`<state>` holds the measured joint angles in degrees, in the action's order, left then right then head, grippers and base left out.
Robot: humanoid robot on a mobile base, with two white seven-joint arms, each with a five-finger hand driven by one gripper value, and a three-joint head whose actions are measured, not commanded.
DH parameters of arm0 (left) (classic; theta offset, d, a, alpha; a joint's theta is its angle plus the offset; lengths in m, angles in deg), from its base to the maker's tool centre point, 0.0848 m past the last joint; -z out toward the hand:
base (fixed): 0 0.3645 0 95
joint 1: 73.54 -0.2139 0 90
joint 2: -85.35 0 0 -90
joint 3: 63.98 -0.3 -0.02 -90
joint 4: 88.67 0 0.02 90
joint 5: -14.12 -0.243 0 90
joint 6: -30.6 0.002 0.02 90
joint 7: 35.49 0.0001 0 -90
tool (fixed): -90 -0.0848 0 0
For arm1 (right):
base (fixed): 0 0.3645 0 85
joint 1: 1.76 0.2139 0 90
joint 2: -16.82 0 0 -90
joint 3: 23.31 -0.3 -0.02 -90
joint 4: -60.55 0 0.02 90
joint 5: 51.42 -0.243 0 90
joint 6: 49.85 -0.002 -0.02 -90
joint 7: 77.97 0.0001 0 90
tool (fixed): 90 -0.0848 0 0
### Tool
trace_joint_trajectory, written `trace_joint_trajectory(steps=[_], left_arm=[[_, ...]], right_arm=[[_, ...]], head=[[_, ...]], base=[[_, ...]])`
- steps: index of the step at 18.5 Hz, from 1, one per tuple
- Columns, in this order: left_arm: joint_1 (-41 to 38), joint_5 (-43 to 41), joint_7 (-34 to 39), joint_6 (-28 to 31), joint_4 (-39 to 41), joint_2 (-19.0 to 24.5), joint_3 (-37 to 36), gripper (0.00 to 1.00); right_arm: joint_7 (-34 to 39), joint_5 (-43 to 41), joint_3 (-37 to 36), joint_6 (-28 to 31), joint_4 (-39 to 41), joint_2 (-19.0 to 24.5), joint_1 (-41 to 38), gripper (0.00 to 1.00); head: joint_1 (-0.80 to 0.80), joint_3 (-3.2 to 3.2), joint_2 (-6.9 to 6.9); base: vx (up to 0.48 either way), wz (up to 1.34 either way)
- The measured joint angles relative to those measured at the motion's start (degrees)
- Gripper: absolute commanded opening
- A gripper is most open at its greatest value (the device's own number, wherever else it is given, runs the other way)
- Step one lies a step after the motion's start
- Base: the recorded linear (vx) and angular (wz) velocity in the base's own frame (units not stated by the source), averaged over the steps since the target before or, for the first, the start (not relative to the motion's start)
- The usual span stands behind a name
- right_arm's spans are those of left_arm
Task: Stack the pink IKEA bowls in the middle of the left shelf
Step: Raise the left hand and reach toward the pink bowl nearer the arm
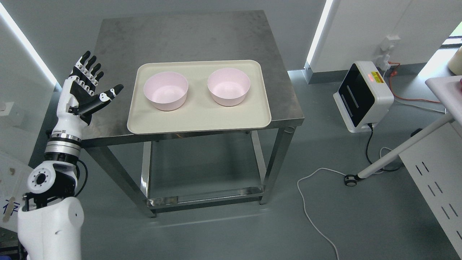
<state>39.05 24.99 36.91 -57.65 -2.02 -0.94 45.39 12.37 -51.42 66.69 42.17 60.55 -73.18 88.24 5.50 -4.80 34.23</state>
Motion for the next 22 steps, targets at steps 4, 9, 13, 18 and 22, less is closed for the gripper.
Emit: trace_joint_trajectory(steps=[4, 9, 13, 18, 22], left_arm=[[-0.3, 0.02, -0.02, 0.29, 0.62, -0.14, 0.14, 1.0], [0.45, -0.2, -1.27, -1.24, 0.95, 0.05, -2.34, 1.0], [2.67, -4.61, -1.8, -5.44, -0.44, 1.88, -6.94, 0.98], [10.98, -14.43, -3.36, -6.08, -6.26, 3.95, -12.09, 0.93], [17.88, -21.71, -7.99, -6.13, -13.23, 4.94, -16.79, 0.93]], right_arm=[[0.0, 0.0, 0.0, -0.02, 0.0, 0.0, 0.0, 1.0], [0.0, 0.0, 0.0, -0.04, 0.0, 0.0, 0.0, 1.0], [0.0, 0.0, 0.0, -0.05, 0.0, 0.0, 0.0, 1.0], [0.0, 0.0, 0.0, -0.1, 0.0, 0.0, 0.0, 1.0], [0.0, 0.0, 0.0, -0.11, 0.0, 0.0, 0.0, 1.0]], head=[[0.0, 0.0, 0.0], [0.0, 0.0, 0.0], [0.0, 0.0, 0.0], [0.0, 0.0, 0.0], [0.0, 0.0, 0.0]], base=[[0.0, 0.0], [0.0, 0.0], [0.0, 0.0], [0.0, 0.0], [0.0, 0.0]])
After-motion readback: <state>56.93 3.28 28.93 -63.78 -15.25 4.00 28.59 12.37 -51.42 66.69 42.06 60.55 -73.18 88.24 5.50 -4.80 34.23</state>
